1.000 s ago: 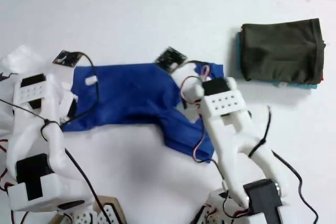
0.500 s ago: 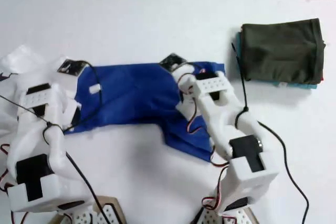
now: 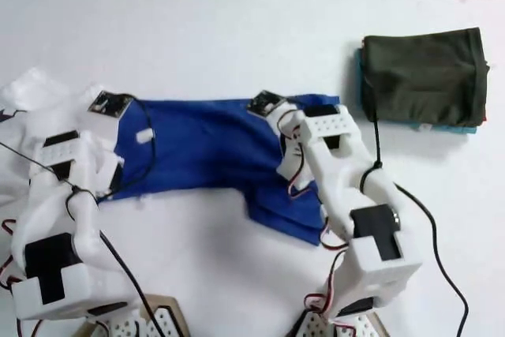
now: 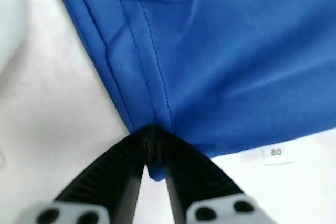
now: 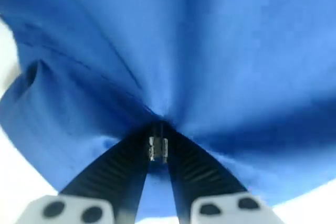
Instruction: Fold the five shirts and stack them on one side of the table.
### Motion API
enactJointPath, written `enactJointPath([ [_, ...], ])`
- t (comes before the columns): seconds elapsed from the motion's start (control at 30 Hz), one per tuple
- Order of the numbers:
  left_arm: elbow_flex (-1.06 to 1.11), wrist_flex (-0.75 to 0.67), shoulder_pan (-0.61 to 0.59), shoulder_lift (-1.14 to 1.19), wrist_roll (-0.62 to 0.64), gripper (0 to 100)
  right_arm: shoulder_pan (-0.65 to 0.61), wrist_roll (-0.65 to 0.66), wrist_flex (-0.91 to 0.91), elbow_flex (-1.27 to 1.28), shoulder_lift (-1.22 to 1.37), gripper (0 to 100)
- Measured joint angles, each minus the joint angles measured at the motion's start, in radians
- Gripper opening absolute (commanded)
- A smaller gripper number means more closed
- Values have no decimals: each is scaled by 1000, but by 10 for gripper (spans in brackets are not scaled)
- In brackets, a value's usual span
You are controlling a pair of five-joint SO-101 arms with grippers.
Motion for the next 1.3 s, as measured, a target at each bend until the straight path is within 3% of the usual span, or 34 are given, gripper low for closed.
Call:
enactJointPath([
  [0.37,0,0,0,0,0,26,-100,2,127,143,-334,20],
  [0.63,48,-78,0,-5,0,26,-209,2,-97,393,-341,20],
  [0.93,58,-97,0,-9,2,26,-301,2,-123,410,-347,20],
  [1.3,60,-98,0,-11,2,26,-293,2,187,193,-348,85],
])
